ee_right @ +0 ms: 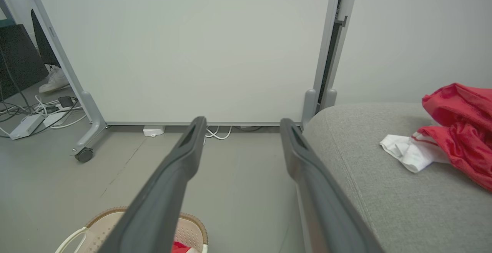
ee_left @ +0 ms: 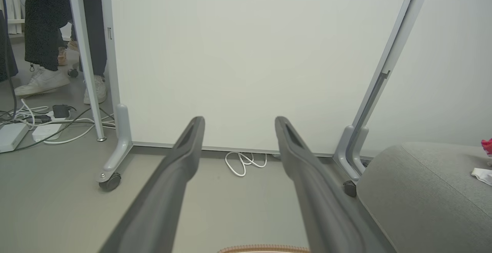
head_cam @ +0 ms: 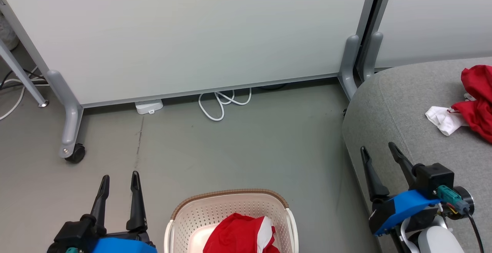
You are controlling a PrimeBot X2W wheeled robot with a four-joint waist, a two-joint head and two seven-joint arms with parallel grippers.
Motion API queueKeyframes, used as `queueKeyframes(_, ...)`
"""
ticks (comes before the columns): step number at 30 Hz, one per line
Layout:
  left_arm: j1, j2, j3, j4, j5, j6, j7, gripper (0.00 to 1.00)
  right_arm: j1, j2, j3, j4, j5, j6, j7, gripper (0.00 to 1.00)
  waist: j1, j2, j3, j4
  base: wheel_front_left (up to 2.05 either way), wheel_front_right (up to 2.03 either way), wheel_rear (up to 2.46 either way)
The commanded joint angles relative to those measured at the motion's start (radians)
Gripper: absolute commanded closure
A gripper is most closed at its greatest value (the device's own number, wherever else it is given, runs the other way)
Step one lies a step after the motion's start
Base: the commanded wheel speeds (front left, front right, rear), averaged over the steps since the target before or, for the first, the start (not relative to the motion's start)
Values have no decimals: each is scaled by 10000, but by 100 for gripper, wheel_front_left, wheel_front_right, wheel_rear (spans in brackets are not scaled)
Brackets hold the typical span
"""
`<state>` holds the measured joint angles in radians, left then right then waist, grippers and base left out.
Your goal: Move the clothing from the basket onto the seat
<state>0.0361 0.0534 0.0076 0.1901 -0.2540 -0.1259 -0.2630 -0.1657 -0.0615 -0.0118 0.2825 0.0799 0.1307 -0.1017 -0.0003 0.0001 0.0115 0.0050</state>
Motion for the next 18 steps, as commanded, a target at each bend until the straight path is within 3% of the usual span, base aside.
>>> queueKeyframes(1, 65, -18, 34, 10, 58, -69, -27, 0, 198, 45, 8, -149, -84, 1, 63, 0, 3, -1, 0, -9, 0, 0, 0)
queueKeyframes(18, -145, -33, -101, 120, 39, -70, -27, 0, 386, 114, 266, -1017, -137, 1, 534, 0, 3, -1, 297, -174, 0, 0, 0)
